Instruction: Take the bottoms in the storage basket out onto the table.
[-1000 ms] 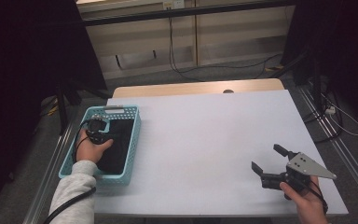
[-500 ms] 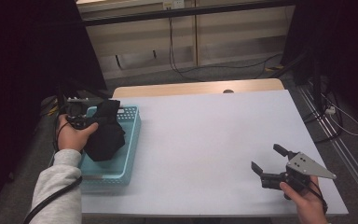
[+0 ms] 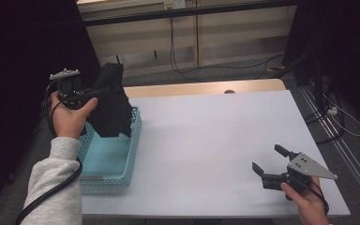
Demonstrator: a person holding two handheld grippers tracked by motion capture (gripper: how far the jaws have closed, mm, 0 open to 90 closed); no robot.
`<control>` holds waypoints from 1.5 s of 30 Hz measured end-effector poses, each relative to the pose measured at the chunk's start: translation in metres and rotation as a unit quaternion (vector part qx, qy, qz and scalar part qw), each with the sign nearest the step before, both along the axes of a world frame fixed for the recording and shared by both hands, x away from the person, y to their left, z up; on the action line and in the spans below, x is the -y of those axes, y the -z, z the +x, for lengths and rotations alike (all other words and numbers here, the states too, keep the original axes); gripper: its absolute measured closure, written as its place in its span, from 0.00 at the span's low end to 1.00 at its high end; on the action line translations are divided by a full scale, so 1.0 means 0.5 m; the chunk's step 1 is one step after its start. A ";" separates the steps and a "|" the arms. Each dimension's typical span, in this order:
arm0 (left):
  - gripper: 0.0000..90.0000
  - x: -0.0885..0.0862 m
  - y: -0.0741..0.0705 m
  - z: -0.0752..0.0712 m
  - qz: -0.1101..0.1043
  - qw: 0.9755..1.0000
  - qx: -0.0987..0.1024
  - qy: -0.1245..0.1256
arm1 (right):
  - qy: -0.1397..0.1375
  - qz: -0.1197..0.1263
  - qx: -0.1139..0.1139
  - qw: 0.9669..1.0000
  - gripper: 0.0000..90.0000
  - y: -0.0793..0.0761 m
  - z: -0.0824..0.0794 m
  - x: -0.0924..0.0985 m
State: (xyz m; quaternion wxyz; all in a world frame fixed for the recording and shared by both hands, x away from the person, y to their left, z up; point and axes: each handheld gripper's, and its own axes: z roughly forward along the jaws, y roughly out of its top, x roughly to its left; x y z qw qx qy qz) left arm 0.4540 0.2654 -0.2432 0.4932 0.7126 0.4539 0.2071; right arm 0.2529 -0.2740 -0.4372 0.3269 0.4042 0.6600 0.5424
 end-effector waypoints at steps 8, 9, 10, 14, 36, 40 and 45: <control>0.79 0.123 -0.040 -0.028 -0.014 0.996 0.047 0.079 | -0.001 0.000 0.002 1.000 0.02 0.000 0.000 0.000; 0.79 0.140 -0.036 -0.030 -0.010 0.995 0.042 0.091 | -0.001 0.000 0.002 1.000 0.02 0.000 0.000 0.000; 0.79 0.146 -0.034 -0.031 -0.010 0.995 0.041 0.094 | -0.001 0.000 0.002 1.000 0.02 0.000 0.000 0.001; 0.79 0.187 -0.015 -0.038 -0.014 0.992 0.032 0.123 | -0.002 0.000 0.002 1.000 0.02 0.000 0.000 0.000; 0.74 0.368 0.171 -0.060 0.002 0.968 0.009 0.252 | -0.002 -0.006 0.002 1.000 0.02 0.000 0.000 0.000; 0.48 0.375 0.219 -0.043 0.012 0.973 -0.001 0.232 | -0.005 -0.010 0.000 1.000 0.02 0.000 -0.001 -0.002; 0.36 0.371 0.254 -0.050 0.033 0.974 -0.009 0.226 | -0.006 -0.015 0.002 1.000 0.03 0.000 0.000 -0.001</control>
